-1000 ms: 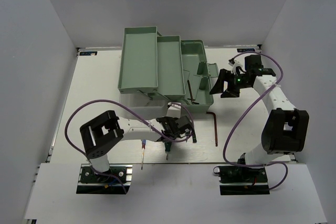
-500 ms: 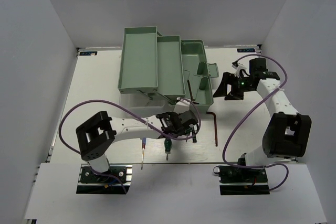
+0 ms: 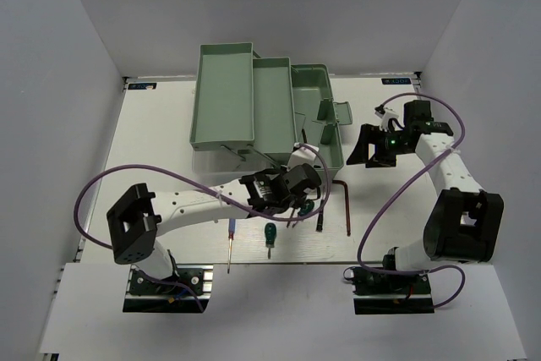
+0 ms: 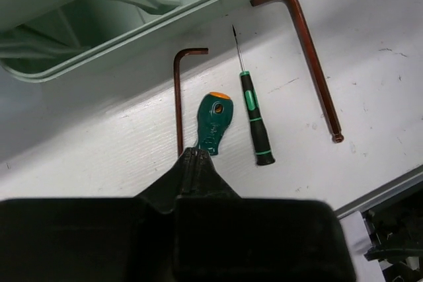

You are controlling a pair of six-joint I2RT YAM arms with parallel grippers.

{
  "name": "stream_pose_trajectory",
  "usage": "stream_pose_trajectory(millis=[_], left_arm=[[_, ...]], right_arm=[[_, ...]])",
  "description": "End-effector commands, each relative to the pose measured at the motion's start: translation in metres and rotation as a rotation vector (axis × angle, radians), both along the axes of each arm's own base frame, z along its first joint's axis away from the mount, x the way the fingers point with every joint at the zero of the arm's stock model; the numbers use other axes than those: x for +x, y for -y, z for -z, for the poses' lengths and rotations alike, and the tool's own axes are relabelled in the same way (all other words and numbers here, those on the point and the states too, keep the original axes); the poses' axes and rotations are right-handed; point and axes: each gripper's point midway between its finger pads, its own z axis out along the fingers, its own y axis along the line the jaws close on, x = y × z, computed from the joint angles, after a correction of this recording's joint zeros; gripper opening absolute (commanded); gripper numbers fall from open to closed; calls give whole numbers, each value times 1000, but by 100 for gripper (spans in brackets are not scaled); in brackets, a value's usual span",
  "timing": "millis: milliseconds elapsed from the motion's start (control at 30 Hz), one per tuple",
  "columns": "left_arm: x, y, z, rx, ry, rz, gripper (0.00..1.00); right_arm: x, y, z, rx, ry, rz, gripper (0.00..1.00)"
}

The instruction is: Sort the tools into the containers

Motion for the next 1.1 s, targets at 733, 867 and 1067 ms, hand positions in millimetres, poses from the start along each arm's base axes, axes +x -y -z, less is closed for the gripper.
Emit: stream_pose_trajectory(millis=[733,867,1067], left_arm=[[4,-6,113,214,-81,31,48],[1,-13,130,238,-115,35,48],[2,-5,95,109,-78,26,47]], right_arm=[[-15,4,10,-11,-25,4,86],[-16,3,12,-8,-31,3,86],[-17,4,14,-9,-34,2,86]])
